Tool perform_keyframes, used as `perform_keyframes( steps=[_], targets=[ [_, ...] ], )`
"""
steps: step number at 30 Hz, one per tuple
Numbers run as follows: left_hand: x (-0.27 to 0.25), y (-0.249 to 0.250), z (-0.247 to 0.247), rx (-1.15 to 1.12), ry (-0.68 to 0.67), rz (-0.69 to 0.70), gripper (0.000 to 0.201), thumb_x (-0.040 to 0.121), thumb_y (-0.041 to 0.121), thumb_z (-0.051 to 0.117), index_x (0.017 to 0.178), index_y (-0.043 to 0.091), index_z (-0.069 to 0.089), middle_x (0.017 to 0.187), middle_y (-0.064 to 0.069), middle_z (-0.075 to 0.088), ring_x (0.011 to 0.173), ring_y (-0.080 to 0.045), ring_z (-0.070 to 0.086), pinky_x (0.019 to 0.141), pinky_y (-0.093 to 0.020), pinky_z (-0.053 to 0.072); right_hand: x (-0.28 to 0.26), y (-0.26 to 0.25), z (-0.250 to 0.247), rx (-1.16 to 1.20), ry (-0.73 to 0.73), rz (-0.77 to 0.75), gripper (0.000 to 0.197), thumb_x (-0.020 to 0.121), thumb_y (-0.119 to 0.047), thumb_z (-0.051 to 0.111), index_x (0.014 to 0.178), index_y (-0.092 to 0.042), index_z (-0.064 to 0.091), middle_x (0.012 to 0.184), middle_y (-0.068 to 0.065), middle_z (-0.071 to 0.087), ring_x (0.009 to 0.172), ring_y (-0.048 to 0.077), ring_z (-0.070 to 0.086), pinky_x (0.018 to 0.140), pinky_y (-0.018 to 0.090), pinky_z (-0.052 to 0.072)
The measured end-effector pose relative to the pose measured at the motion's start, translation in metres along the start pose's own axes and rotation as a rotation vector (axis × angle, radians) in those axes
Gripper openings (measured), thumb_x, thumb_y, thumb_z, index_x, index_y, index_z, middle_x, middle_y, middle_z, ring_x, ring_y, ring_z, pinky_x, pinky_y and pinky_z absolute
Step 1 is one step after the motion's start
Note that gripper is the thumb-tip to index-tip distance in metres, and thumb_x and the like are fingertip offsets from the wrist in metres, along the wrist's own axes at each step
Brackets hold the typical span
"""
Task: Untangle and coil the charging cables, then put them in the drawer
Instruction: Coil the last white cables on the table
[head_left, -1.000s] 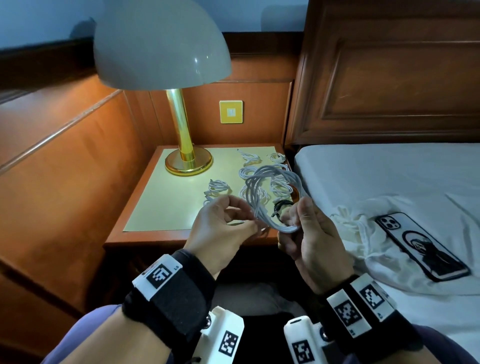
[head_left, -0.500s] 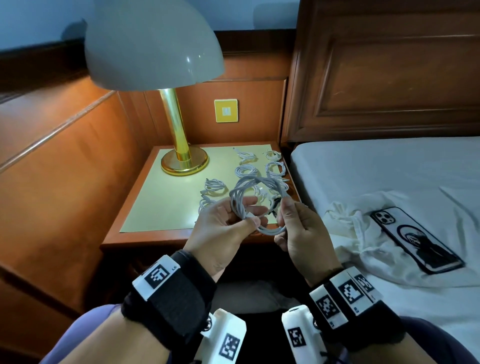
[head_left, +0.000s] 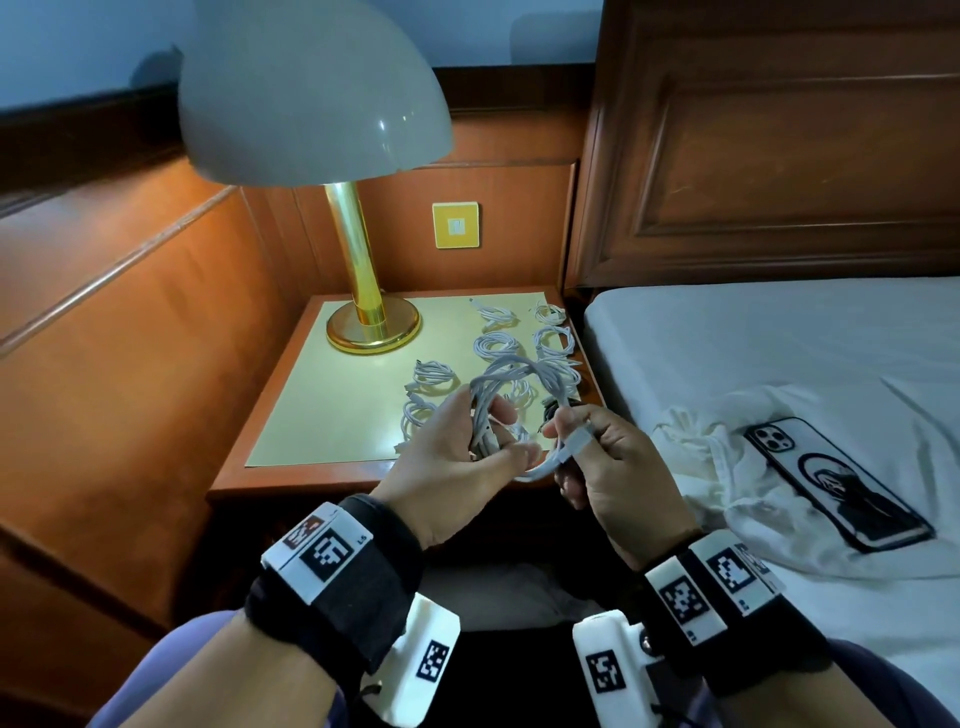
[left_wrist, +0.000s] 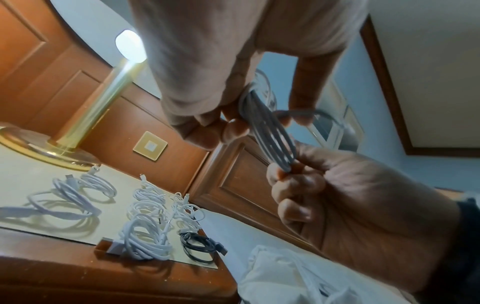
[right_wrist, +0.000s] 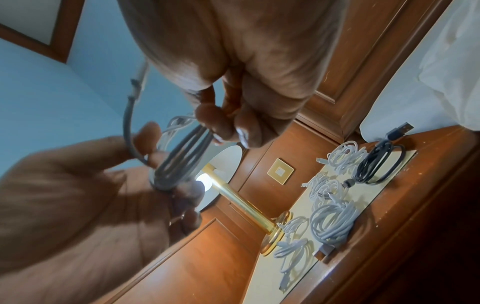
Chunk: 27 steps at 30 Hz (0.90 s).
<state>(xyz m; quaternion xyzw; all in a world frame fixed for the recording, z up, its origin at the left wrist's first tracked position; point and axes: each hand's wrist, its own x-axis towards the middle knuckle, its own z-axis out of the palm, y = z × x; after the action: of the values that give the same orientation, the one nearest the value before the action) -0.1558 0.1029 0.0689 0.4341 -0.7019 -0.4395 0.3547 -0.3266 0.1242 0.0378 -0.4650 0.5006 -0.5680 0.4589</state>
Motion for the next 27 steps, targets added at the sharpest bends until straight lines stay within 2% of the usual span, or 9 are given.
perform_keyframes(
  steps=[3,5,7,12,14,19,21,24,27],
  targets=[
    [0.0,-0.003,-0.006,0.049,-0.016,0.009,0.04,0.077,0.032,0.08,0.105,0.023,0.053,0.084,-0.007,0.063,0.079,-0.025,0.058,0.08,-0.044,0.053,0.001,-0.004,-0.003,0.031,-0.028,-0.01,0.036,0.089,-0.038,0.061,0.087,-0.002,0.065,0.059,0.012,0.05,0.045,0.018,0.038,0.045,0.028,0.031],
    [0.0,-0.006,-0.006,0.128,-0.019,0.019,0.042,0.076,0.03,0.082,0.106,0.028,0.051,0.083,0.004,0.063,0.076,-0.011,0.059,0.077,-0.034,0.053,0.002,-0.006,-0.006,0.051,-0.044,-0.038,0.039,0.086,-0.04,0.064,0.085,0.0,0.064,0.06,0.015,0.047,0.046,0.018,0.037,0.045,0.028,0.03],
    [0.0,-0.009,-0.005,0.213,0.015,0.015,0.048,0.077,0.03,0.084,0.108,0.033,0.048,0.088,0.008,0.065,0.078,-0.005,0.061,0.075,-0.025,0.051,0.003,-0.006,-0.009,0.04,-0.056,-0.058,0.044,0.085,-0.041,0.065,0.086,0.003,0.062,0.068,0.02,0.049,0.047,0.019,0.038,0.045,0.029,0.031],
    [0.001,-0.008,-0.008,0.312,0.044,0.064,0.071,0.064,0.05,0.089,0.117,0.035,0.046,0.097,0.014,0.062,0.087,0.001,0.06,0.077,-0.018,0.05,0.0,-0.008,-0.011,0.012,-0.045,-0.111,0.043,0.085,-0.042,0.066,0.086,0.001,0.064,0.068,0.024,0.049,0.046,0.018,0.041,0.047,0.027,0.036],
    [0.002,-0.006,-0.011,0.348,0.045,0.104,0.076,0.06,0.055,0.09,0.118,0.035,0.045,0.099,0.016,0.061,0.087,0.003,0.059,0.076,-0.017,0.05,0.0,-0.008,-0.01,0.002,-0.025,-0.129,0.039,0.086,-0.041,0.066,0.086,-0.001,0.066,0.065,0.024,0.048,0.045,0.02,0.04,0.046,0.028,0.034],
    [0.001,-0.001,-0.011,0.345,0.027,0.142,0.086,0.055,0.06,0.089,0.122,0.035,0.042,0.098,0.015,0.059,0.087,0.0,0.059,0.078,-0.022,0.054,-0.003,-0.013,-0.008,0.012,0.016,-0.151,0.035,0.085,-0.037,0.066,0.084,-0.002,0.068,0.067,0.039,0.043,0.047,0.026,0.031,0.042,0.028,0.028],
    [0.001,0.0,-0.011,0.331,0.013,0.147,0.087,0.054,0.061,0.088,0.123,0.037,0.041,0.095,0.013,0.06,0.085,-0.002,0.061,0.077,-0.025,0.055,-0.004,-0.013,-0.008,0.005,0.02,-0.158,0.037,0.086,-0.037,0.065,0.085,0.0,0.068,0.062,0.032,0.043,0.044,0.023,0.032,0.04,0.025,0.028],
    [0.001,0.0,-0.011,0.36,-0.003,0.16,0.086,0.056,0.059,0.088,0.123,0.037,0.038,0.094,0.015,0.06,0.085,-0.004,0.061,0.076,-0.025,0.055,-0.002,-0.011,-0.01,-0.047,0.025,-0.181,0.037,0.085,-0.041,0.065,0.084,-0.004,0.07,0.055,0.008,0.049,0.041,0.007,0.037,0.043,0.018,0.032],
    [0.003,0.001,-0.01,0.448,-0.006,0.165,0.089,0.061,0.052,0.09,0.128,0.027,0.036,0.103,0.014,0.057,0.089,-0.002,0.059,0.076,-0.022,0.054,-0.001,-0.01,-0.009,-0.093,0.041,-0.195,0.04,0.085,-0.042,0.063,0.081,-0.002,0.068,0.05,-0.008,0.052,0.043,0.004,0.044,0.049,0.018,0.037]
  ],
)
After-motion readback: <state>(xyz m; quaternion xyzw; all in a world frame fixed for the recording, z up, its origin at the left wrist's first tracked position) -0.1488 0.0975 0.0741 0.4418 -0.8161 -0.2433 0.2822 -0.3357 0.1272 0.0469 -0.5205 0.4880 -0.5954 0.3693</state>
